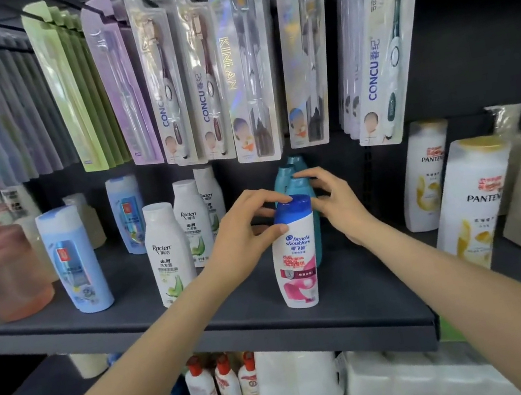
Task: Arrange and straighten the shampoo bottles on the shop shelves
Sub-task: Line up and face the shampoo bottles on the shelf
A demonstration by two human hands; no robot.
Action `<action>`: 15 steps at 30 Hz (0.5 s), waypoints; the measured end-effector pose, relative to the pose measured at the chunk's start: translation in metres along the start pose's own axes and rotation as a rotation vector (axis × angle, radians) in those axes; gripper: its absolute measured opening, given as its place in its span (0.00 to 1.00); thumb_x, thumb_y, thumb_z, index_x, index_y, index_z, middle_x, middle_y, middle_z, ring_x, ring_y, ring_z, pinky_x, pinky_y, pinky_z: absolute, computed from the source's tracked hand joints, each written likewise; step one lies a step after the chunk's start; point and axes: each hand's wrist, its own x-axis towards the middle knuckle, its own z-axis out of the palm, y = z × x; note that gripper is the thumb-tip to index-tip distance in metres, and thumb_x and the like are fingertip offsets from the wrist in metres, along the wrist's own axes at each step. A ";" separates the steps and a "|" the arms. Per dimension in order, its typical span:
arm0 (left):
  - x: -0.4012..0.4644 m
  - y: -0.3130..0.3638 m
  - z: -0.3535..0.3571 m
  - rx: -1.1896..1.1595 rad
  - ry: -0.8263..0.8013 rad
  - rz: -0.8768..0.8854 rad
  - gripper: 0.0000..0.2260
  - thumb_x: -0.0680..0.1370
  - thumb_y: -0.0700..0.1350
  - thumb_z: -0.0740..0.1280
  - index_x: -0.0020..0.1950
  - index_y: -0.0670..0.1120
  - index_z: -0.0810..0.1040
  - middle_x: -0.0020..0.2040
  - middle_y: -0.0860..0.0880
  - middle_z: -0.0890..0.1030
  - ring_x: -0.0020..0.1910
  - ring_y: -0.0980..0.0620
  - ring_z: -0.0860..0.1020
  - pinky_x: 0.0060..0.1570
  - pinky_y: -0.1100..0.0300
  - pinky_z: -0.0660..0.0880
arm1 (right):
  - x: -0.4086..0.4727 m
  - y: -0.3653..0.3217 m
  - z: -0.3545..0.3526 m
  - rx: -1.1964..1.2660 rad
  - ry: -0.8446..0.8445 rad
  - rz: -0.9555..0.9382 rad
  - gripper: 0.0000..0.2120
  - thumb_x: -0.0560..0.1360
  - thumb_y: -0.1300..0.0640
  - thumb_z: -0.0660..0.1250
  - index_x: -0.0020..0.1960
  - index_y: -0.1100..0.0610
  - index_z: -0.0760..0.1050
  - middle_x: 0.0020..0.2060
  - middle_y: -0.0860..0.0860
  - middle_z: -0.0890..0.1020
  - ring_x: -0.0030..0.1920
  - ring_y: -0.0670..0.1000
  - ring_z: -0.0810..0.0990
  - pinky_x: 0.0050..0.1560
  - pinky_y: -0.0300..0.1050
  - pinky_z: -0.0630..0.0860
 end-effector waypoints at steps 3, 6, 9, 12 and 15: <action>-0.001 0.000 0.000 -0.007 0.007 0.005 0.17 0.74 0.35 0.69 0.54 0.56 0.75 0.55 0.55 0.74 0.51 0.65 0.75 0.48 0.70 0.74 | 0.004 0.004 0.003 0.011 0.005 -0.026 0.18 0.73 0.69 0.66 0.60 0.53 0.74 0.60 0.52 0.77 0.61 0.53 0.76 0.55 0.46 0.77; -0.001 0.000 0.001 -0.009 0.012 0.007 0.17 0.73 0.35 0.69 0.53 0.57 0.75 0.55 0.55 0.75 0.51 0.64 0.76 0.49 0.69 0.75 | 0.008 0.005 0.008 0.014 0.003 -0.049 0.19 0.73 0.69 0.66 0.61 0.55 0.74 0.61 0.52 0.76 0.62 0.49 0.74 0.57 0.42 0.75; -0.002 0.002 0.001 -0.015 0.012 0.006 0.17 0.73 0.35 0.69 0.54 0.57 0.75 0.56 0.55 0.75 0.51 0.63 0.76 0.49 0.68 0.75 | 0.009 0.005 0.011 0.023 -0.017 -0.029 0.20 0.73 0.68 0.66 0.62 0.54 0.73 0.62 0.50 0.75 0.63 0.49 0.74 0.60 0.43 0.75; -0.002 0.002 0.001 -0.015 0.012 0.010 0.17 0.73 0.35 0.69 0.54 0.56 0.75 0.56 0.54 0.75 0.52 0.62 0.76 0.49 0.68 0.75 | 0.009 0.006 0.005 0.046 -0.041 -0.032 0.21 0.75 0.64 0.67 0.65 0.49 0.72 0.62 0.50 0.75 0.62 0.47 0.74 0.58 0.37 0.73; -0.003 0.001 0.002 -0.014 0.017 0.010 0.18 0.74 0.35 0.69 0.54 0.57 0.75 0.57 0.54 0.75 0.52 0.61 0.76 0.49 0.68 0.75 | 0.017 0.006 -0.005 0.120 0.076 0.040 0.17 0.77 0.56 0.65 0.63 0.40 0.72 0.57 0.50 0.79 0.60 0.47 0.77 0.60 0.46 0.74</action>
